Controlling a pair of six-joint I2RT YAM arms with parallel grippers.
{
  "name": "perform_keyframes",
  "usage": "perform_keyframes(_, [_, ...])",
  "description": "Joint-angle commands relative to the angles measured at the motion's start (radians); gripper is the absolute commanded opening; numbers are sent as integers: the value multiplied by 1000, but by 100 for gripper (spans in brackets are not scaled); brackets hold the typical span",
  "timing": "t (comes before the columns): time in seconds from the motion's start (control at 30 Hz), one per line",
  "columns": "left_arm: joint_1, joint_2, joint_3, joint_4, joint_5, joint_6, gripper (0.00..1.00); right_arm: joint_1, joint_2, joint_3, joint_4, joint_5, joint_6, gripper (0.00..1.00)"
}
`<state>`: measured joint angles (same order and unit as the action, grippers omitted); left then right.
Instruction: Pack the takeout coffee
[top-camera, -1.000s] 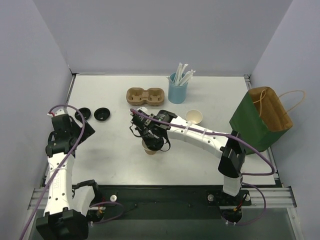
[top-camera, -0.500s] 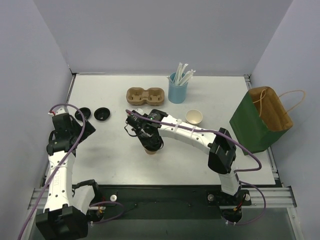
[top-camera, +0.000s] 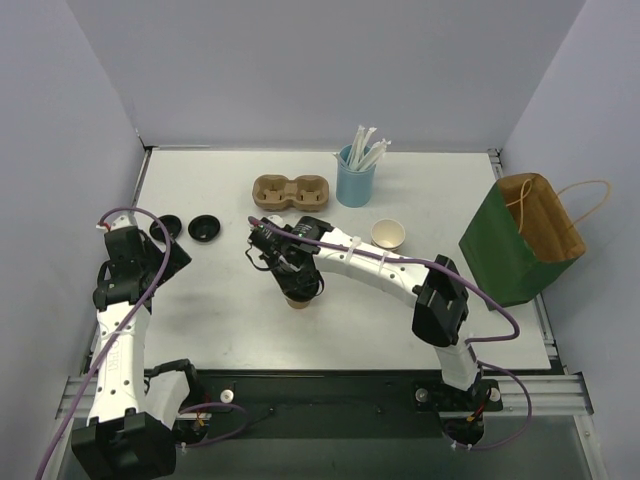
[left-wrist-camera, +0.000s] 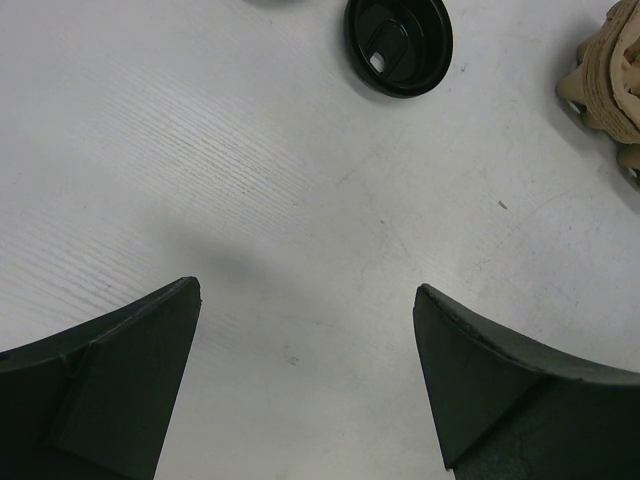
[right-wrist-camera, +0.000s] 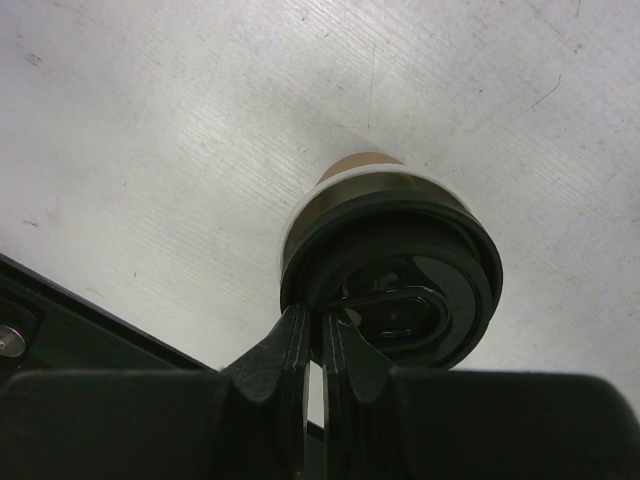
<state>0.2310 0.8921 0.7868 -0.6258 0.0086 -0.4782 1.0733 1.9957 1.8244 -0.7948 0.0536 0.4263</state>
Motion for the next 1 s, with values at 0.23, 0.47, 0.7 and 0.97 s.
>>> perform_keyframes(0.23, [7, -18, 3, 31, -1, 1, 97, -19, 26, 62, -63, -24, 26, 0])
perform_keyframes(0.47, [7, -15, 8, 31, -1, 0, 97, -19, 64, 82, -63, -46, 34, 0])
perform_keyframes(0.7, [7, -13, 8, 31, -1, 0, 97, -27, 101, 99, -63, -74, 45, 4])
perform_keyframes(0.97, [4, -16, 8, 46, 39, 26, 96, -45, 57, 101, -64, -72, 52, 30])
